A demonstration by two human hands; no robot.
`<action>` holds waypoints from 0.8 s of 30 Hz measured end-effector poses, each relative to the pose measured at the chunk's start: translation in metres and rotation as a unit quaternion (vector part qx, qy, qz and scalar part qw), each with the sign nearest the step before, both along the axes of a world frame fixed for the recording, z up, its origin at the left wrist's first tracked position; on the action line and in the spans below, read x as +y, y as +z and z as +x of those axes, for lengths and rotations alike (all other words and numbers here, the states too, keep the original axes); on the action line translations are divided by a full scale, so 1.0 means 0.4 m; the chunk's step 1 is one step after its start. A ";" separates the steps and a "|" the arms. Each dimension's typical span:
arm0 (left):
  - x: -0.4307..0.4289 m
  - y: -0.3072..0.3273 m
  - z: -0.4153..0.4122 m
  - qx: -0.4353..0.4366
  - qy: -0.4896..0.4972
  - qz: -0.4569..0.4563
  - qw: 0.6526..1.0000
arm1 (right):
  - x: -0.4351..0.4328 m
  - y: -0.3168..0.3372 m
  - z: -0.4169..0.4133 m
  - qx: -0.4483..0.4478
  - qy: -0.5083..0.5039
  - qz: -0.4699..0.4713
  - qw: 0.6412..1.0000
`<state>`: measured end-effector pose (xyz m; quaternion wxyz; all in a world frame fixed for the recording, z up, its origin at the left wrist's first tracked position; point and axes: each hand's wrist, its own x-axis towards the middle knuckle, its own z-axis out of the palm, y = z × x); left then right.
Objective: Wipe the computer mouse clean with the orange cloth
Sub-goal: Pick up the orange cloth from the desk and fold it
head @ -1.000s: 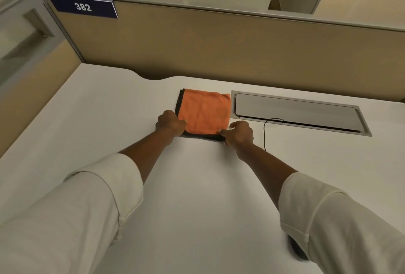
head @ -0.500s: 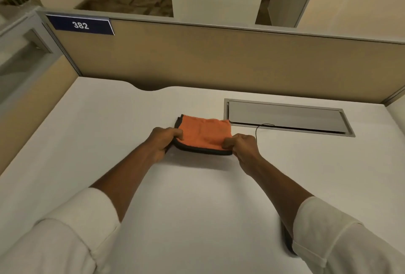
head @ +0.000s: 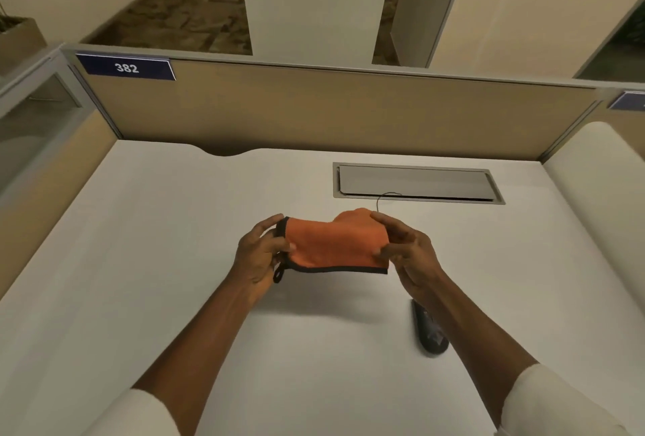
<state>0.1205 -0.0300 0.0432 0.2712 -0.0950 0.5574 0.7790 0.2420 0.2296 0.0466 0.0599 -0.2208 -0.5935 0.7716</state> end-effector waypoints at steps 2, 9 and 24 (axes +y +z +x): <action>0.006 0.016 0.024 0.016 0.005 -0.015 1.000 | 0.006 0.020 0.038 0.012 -0.023 0.025 0.999; 0.045 0.068 0.099 0.155 -0.005 -0.136 0.979 | 0.061 0.075 0.137 0.038 -0.078 0.107 0.990; 0.220 0.150 0.310 0.290 -0.017 -0.245 0.925 | 0.294 0.144 0.284 -0.004 0.028 0.319 0.947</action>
